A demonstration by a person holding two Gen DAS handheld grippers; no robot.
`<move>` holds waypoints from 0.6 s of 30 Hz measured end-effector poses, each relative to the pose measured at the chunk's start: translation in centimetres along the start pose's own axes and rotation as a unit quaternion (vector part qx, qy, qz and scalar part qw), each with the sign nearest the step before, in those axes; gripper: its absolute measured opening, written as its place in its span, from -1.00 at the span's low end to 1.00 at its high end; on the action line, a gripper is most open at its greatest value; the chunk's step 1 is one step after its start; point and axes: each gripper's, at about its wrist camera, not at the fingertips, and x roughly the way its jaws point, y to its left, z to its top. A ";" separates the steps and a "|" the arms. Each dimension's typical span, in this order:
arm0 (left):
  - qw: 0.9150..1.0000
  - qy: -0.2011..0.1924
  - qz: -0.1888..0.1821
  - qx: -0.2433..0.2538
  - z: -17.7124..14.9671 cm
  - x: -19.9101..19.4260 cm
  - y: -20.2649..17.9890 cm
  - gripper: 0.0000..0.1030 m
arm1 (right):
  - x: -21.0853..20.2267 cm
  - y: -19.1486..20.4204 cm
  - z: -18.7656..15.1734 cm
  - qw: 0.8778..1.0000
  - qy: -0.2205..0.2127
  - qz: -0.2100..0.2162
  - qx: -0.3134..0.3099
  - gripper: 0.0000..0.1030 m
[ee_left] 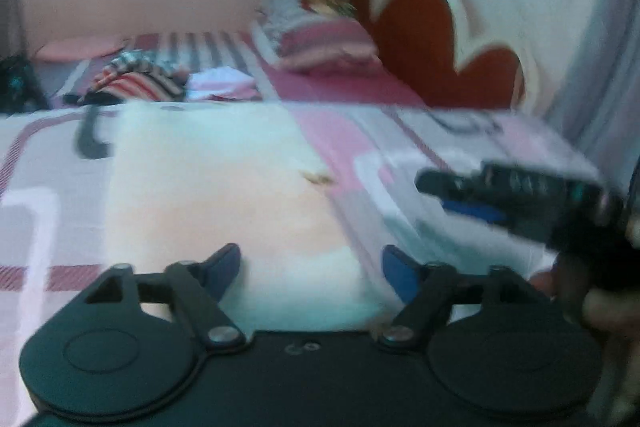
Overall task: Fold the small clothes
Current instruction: 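Fold the held hem over toward the collar, then open the left gripper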
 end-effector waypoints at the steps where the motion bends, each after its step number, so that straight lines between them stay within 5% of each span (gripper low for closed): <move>1: 1.000 -0.011 0.007 -0.020 0.5 -0.3 1.4 0.36 | 0.4 0.3 -0.1 1.000 0.002 0.011 -0.005 -0.14; 6: 0.995 -0.013 0.050 -0.080 2.1 -0.2 7.7 0.32 | 2.9 2.4 -1.4 0.998 0.032 0.047 -0.024 -0.14; 12: 0.994 0.017 0.055 -0.088 1.3 0.2 10.1 0.29 | 4.8 4.0 -3.3 0.994 0.086 0.028 -0.054 -0.15; 15: 0.994 0.027 0.048 -0.091 0.2 -0.2 11.1 0.28 | 3.4 3.8 -4.7 0.994 0.078 0.033 -0.063 -0.15; 16: 0.994 0.029 0.049 -0.093 -0.2 -0.1 11.2 0.27 | 3.4 3.8 -5.0 0.994 0.080 0.034 -0.063 -0.26; 17: 0.994 0.032 0.047 -0.096 -0.5 -0.1 11.3 0.18 | 3.7 3.9 -5.2 0.993 0.087 0.037 -0.065 -0.59; 18: 0.993 0.033 0.043 -0.101 -0.8 -0.2 11.4 -0.05 | 4.3 4.1 -5.4 0.992 0.096 0.036 -0.069 -0.74</move>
